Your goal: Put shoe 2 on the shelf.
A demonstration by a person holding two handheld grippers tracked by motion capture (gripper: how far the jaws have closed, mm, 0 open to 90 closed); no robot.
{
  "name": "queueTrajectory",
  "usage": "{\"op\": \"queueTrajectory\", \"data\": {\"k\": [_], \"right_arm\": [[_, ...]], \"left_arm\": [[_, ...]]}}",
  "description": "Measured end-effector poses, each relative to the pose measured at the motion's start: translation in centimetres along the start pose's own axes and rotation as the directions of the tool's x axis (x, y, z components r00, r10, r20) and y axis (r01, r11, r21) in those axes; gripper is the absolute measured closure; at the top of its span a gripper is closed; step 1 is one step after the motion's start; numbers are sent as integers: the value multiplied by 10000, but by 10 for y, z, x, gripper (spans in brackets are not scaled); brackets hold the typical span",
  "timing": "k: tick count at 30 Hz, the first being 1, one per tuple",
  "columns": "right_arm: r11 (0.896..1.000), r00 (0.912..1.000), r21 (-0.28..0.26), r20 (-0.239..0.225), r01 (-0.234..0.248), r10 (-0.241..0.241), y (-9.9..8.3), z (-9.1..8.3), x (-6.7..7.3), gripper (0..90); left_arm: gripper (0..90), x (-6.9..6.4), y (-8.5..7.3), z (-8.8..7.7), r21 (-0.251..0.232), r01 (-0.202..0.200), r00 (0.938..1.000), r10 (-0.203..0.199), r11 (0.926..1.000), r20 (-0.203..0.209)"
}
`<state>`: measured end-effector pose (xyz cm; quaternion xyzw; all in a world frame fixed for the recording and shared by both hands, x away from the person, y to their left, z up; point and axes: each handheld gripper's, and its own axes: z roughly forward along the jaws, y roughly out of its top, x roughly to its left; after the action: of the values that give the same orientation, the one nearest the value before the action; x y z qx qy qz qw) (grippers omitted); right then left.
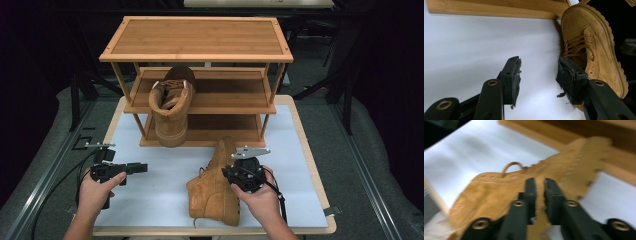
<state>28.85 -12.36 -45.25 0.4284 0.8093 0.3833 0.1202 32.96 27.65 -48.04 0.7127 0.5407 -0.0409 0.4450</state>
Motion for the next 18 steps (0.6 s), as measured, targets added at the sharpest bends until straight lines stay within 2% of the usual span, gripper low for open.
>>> {"op": "queueTrajectory", "data": {"k": [1, 4, 6, 8, 12, 15, 18], "right_arm": [[9999, 9999, 138, -146, 76, -74, 0, 3, 0, 900], [9969, 9994, 715, 118, 331, -340, -2, 11, -2, 900], [9982, 9985, 572, -509, -156, 185, -5, 10, -12, 900], [9983, 9981, 548, -565, -220, 251, -6, 6, -18, 900], [9983, 9991, 450, -211, -370, 380, -11, -4, -27, 900], [9967, 9968, 191, -13, -795, 795, -20, -14, -39, 900], [9931, 9915, 102, 599, -1166, 1158, -34, -24, -53, 900]], "left_arm": [[526, 0, 0, 0, -8, -7, 10000, 7, 10000, -2], [526, 1, 0, -1, -19, 29, 10000, -29, 10000, 6], [526, 2, 0, -2, -23, 49, 10000, -49, 10000, -11], [526, 3, 0, -2, -43, 80, 10000, -80, 10000, 6], [526, 4, -1, -3, -53, 124, 9999, -124, 9999, -8], [526, 3, -1, -1, -11, 94, 10000, -94, 10000, -20], [526, 1, -1, 1, 47, 99, 9999, -99, 9999, -59]]}}
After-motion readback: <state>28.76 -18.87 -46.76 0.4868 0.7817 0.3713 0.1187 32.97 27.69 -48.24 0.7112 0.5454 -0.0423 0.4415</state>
